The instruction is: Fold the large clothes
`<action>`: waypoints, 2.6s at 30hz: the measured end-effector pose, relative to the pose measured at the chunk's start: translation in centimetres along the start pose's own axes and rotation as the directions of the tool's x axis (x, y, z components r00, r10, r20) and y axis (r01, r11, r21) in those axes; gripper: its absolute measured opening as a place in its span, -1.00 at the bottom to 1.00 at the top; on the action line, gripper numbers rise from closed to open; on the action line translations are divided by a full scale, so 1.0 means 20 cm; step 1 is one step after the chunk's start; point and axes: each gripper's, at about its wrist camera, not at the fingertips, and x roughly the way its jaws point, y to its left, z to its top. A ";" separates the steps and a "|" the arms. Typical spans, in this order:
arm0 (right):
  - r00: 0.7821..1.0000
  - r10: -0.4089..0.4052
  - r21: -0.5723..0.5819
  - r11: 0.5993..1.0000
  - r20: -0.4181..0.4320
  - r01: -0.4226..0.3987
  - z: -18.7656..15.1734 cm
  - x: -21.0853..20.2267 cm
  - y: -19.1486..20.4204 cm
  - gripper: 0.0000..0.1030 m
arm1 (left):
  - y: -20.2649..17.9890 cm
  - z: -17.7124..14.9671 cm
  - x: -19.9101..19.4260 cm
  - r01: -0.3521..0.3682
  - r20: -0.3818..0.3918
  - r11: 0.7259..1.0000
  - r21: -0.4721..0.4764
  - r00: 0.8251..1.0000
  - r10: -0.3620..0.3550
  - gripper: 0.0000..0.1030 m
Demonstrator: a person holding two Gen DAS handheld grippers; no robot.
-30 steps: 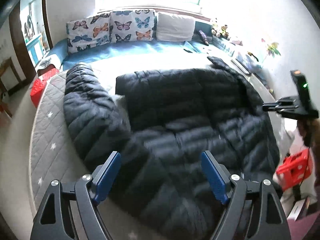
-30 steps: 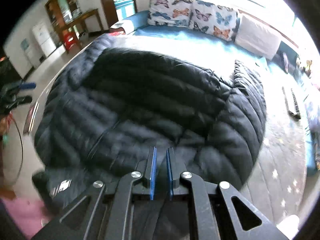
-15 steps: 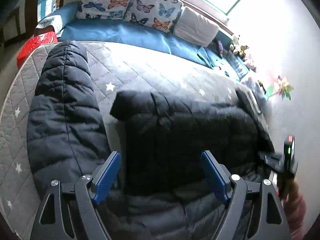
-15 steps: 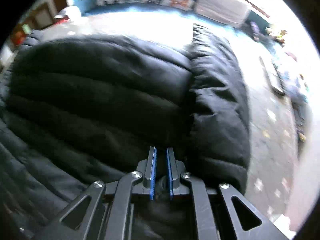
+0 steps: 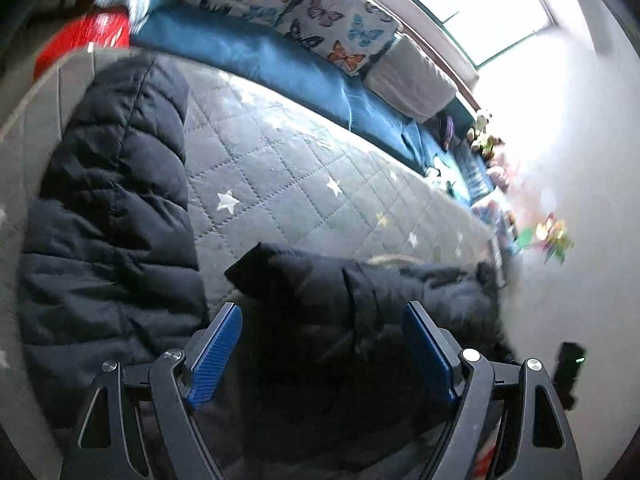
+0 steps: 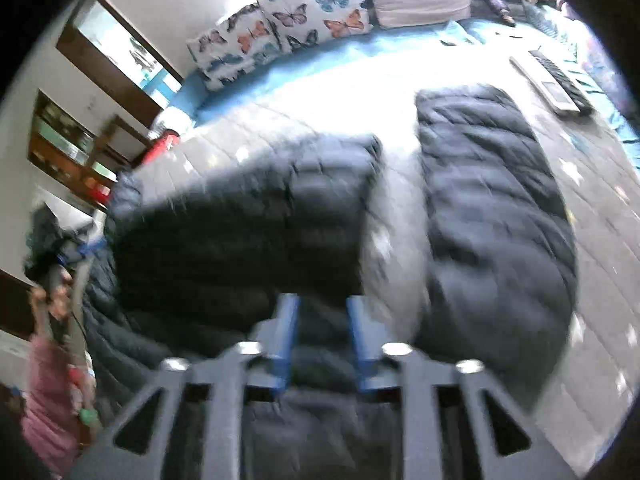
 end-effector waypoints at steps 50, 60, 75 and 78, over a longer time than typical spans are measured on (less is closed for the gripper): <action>0.991 -0.061 -0.032 0.997 0.121 0.065 0.51 0.05 0.09 -0.30 | -0.10 0.27 0.19 -0.050 0.203 0.995 0.084 0.979 0.032 -0.44; 0.994 -0.048 -0.244 0.967 0.103 0.072 0.22 -0.19 0.48 -0.30 | -0.49 -0.34 -0.04 -0.055 0.092 0.954 0.294 0.995 0.029 0.13; 0.980 -0.108 -0.495 0.869 -0.166 0.012 -0.61 0.00 0.78 -0.29 | -0.62 -1.41 -0.03 -0.064 -0.061 0.830 0.554 0.991 0.116 0.13; 0.974 -0.096 -0.554 0.832 -0.204 -0.034 -0.81 0.09 0.84 -0.29 | -0.65 -1.55 -0.04 -0.034 -0.068 0.815 0.578 0.994 0.090 0.13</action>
